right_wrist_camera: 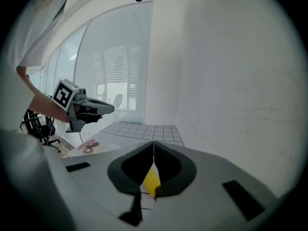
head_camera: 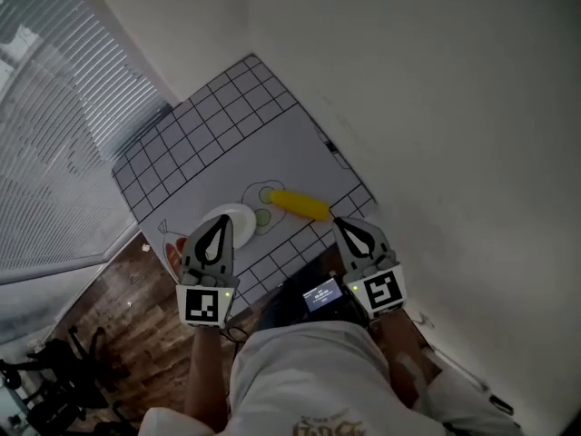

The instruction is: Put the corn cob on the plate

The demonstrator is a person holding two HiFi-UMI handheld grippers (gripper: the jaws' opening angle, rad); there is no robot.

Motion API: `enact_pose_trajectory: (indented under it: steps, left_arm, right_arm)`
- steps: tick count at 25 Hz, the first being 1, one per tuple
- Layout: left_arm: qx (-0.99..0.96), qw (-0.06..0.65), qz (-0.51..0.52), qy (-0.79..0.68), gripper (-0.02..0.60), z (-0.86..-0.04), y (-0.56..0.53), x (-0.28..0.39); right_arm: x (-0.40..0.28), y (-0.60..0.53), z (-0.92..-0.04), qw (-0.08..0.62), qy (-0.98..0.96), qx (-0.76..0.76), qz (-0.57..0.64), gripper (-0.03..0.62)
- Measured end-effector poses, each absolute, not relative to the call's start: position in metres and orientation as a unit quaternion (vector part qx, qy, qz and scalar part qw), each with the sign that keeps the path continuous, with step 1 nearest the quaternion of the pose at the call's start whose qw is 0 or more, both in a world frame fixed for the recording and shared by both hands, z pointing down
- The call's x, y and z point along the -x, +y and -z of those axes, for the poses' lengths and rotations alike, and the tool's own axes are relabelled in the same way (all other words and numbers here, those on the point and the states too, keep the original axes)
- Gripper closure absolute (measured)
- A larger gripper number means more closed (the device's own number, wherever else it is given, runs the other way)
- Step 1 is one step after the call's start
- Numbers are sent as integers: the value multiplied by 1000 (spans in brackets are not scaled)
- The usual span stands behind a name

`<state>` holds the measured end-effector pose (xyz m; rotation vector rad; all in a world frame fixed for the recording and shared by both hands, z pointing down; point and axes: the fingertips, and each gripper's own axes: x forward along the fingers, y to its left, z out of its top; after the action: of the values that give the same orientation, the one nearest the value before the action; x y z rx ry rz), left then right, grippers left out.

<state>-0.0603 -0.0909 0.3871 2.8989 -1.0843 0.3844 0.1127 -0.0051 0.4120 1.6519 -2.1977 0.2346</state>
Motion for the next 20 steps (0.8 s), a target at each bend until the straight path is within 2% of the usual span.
enact_pose_trajectory:
  steps: [9,20]
  left_arm:
    - [-952,-15,-155,-265,572,-401,-87,4]
    - [-961,-23,-205,-186,571,-444,-81,-35]
  right_arm:
    - [-142,7,-428,189,-756,-618,-108,586]
    - [-155,10,-458,206,-750,-613,-139,586]
